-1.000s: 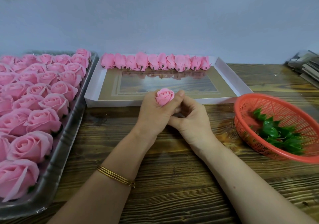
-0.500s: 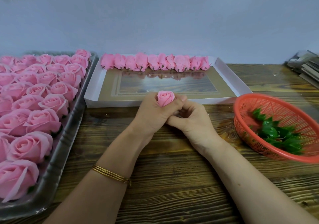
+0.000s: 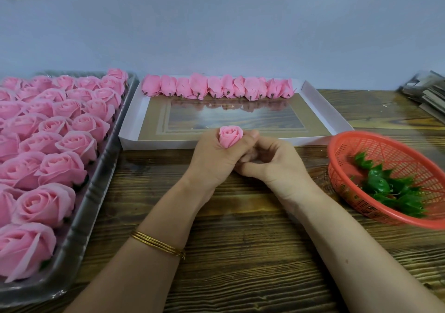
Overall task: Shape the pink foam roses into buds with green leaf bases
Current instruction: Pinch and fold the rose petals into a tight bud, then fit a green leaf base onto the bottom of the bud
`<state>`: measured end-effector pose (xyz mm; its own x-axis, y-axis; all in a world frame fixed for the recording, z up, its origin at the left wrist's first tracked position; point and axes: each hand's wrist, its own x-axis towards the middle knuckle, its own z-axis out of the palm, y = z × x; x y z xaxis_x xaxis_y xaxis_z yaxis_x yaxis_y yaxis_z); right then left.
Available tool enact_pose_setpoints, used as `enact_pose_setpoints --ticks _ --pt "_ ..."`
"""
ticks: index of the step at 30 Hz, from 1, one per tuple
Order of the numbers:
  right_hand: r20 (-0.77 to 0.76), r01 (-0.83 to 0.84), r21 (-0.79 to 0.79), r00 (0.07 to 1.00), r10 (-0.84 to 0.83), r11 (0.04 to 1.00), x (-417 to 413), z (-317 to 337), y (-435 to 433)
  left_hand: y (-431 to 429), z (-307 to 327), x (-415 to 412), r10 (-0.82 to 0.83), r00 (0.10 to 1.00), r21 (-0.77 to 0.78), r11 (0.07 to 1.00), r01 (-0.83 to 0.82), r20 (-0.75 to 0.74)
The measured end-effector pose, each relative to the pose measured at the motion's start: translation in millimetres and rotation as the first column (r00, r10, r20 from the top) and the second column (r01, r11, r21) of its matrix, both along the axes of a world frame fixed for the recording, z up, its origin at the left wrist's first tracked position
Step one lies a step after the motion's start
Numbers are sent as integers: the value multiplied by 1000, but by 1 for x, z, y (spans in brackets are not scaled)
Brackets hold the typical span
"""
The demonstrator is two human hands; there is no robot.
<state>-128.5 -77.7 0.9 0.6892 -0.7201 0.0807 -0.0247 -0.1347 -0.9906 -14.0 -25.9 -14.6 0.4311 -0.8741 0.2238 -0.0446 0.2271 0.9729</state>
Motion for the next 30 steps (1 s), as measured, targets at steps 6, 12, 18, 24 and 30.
enact_pose_setpoints --ticks 6,12,18,24,30 --pt "26 216 -36 976 -215 976 -5 14 -8 -4 -5 4 96 995 20 995 -96 -8" --pt "19 322 -124 946 -323 938 -17 29 -16 -2 -3 3 102 995 17 995 -103 11" --pt "94 391 -136 920 -381 910 -33 44 -22 -1 -2 3 121 993 33 992 -121 -8" --pt "104 468 -125 883 -458 875 -55 55 -37 -1 -2 4 88 995 34 996 -86 -50" --pt "-24 597 -204 789 -614 776 -88 58 -63 -2 -2 3 94 993 29 995 -92 -70"
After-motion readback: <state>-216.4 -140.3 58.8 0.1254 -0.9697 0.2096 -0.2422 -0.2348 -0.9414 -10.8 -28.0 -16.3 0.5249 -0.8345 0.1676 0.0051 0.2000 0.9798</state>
